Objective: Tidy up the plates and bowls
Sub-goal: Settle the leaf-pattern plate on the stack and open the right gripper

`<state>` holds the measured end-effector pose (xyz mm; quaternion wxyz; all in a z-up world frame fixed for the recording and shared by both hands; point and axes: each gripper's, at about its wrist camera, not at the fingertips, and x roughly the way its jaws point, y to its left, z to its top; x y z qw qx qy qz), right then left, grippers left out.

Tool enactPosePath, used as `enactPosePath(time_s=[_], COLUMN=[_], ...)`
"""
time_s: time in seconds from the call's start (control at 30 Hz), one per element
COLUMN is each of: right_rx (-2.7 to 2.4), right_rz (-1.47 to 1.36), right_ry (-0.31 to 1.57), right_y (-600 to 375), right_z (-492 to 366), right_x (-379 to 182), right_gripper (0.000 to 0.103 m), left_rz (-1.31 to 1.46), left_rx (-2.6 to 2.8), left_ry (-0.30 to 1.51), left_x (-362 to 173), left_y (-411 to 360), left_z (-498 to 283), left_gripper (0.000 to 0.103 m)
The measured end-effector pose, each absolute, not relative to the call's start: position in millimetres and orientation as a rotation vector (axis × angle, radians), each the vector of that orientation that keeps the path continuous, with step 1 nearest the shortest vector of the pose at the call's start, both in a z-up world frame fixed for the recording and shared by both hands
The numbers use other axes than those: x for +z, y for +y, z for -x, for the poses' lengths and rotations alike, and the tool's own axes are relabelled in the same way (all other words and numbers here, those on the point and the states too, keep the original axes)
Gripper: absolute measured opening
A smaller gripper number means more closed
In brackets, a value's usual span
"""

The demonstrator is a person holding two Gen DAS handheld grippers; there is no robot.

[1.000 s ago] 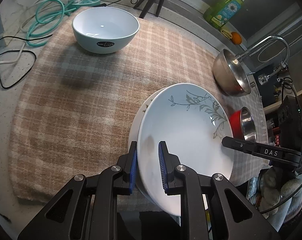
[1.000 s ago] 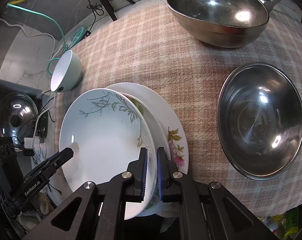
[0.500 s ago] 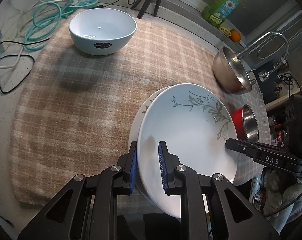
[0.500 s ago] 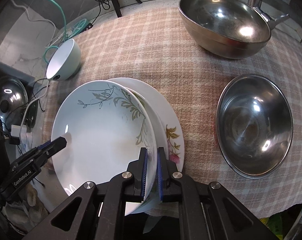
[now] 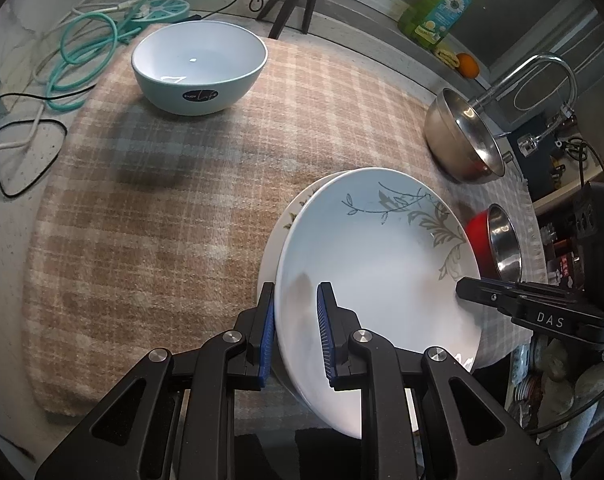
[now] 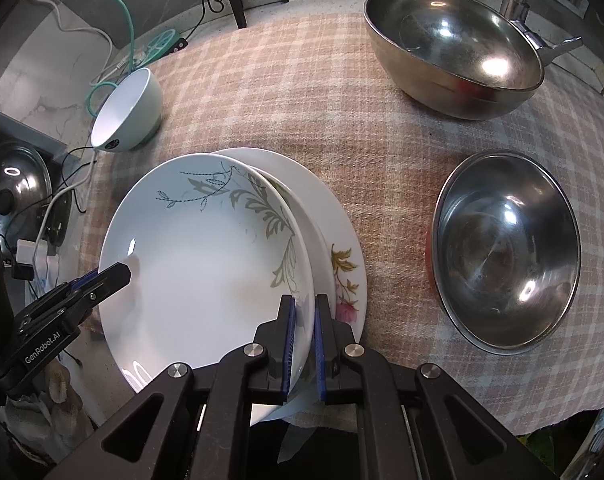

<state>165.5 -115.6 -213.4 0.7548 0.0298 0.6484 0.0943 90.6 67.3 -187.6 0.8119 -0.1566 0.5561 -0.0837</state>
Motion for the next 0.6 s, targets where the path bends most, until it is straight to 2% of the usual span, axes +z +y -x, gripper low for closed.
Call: enactPosePath(time_s=[0.6], right_rx=[0.223], right_rz=[-0.164], right_ry=[1.444], right_y=[-128.3], right_z=[-165.8], right_x=[-216.3], right_gripper=[0.008], left_rz=[0.333], left_rx=[-0.195], left_ry=[1.183], left_x=[-188.8], left_y=[68.8], left_z=[-90.6], left_gripper=[0.018])
